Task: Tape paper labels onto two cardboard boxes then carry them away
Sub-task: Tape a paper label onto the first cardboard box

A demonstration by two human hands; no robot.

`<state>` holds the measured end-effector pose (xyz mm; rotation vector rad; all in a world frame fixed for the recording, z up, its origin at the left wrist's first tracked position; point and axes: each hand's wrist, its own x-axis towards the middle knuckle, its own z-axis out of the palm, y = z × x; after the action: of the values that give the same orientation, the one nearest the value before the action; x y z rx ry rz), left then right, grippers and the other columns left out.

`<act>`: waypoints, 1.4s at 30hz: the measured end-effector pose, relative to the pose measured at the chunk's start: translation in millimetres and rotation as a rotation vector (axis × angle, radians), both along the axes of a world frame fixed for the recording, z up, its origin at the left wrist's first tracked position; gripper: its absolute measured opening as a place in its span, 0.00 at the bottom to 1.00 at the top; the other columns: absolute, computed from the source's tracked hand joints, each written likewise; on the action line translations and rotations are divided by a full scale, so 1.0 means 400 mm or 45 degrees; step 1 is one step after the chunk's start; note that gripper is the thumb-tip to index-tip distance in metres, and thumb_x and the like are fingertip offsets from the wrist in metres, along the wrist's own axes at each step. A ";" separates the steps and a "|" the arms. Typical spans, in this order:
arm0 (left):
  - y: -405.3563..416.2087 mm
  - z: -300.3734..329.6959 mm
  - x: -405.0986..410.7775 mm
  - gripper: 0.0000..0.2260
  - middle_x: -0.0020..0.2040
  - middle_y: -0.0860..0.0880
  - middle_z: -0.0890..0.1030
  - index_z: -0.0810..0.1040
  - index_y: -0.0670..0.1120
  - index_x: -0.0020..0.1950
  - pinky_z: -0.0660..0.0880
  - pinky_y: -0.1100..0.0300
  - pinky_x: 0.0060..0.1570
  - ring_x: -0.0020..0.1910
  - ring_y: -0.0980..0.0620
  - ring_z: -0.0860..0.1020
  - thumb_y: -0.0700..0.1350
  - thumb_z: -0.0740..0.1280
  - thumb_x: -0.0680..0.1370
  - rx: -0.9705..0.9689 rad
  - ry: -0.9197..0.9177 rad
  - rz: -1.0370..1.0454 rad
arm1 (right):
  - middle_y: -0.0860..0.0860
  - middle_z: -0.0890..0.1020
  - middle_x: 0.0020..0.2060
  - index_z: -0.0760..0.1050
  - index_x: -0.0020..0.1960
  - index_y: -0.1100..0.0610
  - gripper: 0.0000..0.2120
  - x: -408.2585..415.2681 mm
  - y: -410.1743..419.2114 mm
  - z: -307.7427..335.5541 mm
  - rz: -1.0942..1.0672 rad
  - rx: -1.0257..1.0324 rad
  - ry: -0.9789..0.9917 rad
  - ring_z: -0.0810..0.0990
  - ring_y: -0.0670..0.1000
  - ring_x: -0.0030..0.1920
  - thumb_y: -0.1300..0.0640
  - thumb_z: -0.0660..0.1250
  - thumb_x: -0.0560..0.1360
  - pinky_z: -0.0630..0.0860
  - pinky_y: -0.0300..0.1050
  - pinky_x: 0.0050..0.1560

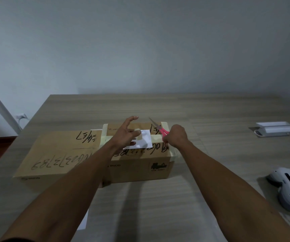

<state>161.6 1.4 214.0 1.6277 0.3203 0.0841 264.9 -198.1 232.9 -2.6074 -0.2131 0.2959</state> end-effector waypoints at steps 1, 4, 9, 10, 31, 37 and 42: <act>0.002 -0.001 0.000 0.26 0.53 0.43 0.82 0.69 0.65 0.71 0.80 0.49 0.52 0.52 0.46 0.80 0.40 0.69 0.82 -0.001 -0.004 0.000 | 0.54 0.79 0.40 0.76 0.44 0.61 0.12 0.002 0.002 0.003 -0.003 0.040 0.026 0.79 0.53 0.39 0.61 0.79 0.68 0.74 0.45 0.36; 0.013 -0.002 0.002 0.28 0.39 0.50 0.81 0.67 0.67 0.72 0.79 0.50 0.49 0.41 0.49 0.77 0.40 0.69 0.81 -0.005 -0.014 -0.003 | 0.52 0.75 0.35 0.73 0.38 0.60 0.14 0.016 0.001 0.008 0.020 0.132 0.115 0.73 0.49 0.32 0.60 0.79 0.68 0.68 0.42 0.29; 0.034 0.006 -0.005 0.28 0.50 0.44 0.81 0.68 0.69 0.71 0.80 0.50 0.49 0.41 0.48 0.78 0.41 0.70 0.81 -0.018 -0.007 -0.012 | 0.54 0.71 0.33 0.75 0.36 0.63 0.14 0.035 -0.007 0.022 0.050 0.273 0.265 0.68 0.51 0.31 0.61 0.81 0.65 0.63 0.44 0.30; 0.038 0.007 -0.007 0.27 0.53 0.44 0.80 0.68 0.68 0.71 0.80 0.49 0.49 0.42 0.47 0.77 0.41 0.70 0.81 -0.004 -0.009 -0.022 | 0.56 0.73 0.34 0.77 0.38 0.64 0.12 0.039 -0.008 0.023 0.042 0.299 0.277 0.70 0.52 0.32 0.63 0.81 0.65 0.65 0.45 0.31; 0.034 0.020 -0.015 0.28 0.63 0.46 0.81 0.69 0.62 0.73 0.84 0.48 0.50 0.62 0.43 0.79 0.35 0.68 0.81 0.012 0.093 -0.164 | 0.55 0.85 0.57 0.89 0.45 0.57 0.15 0.069 -0.066 0.058 0.543 0.054 0.562 0.78 0.55 0.59 0.48 0.82 0.64 0.76 0.51 0.54; 0.039 0.024 -0.011 0.27 0.63 0.47 0.80 0.71 0.67 0.68 0.82 0.42 0.57 0.63 0.42 0.77 0.36 0.68 0.81 0.100 0.141 -0.276 | 0.55 0.84 0.58 0.87 0.48 0.60 0.15 0.068 -0.071 0.063 0.546 0.047 0.551 0.77 0.55 0.60 0.51 0.81 0.67 0.75 0.48 0.50; 0.042 0.030 -0.006 0.25 0.63 0.47 0.81 0.71 0.66 0.68 0.82 0.43 0.57 0.64 0.39 0.78 0.38 0.69 0.81 0.126 0.182 -0.328 | 0.55 0.85 0.56 0.87 0.50 0.61 0.15 0.071 -0.078 0.058 0.567 0.062 0.561 0.78 0.54 0.58 0.52 0.80 0.69 0.74 0.47 0.47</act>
<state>159.1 18.3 226.0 1.7643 0.2156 -0.2156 293.4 -229.4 256.1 -2.3480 -0.6317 0.9890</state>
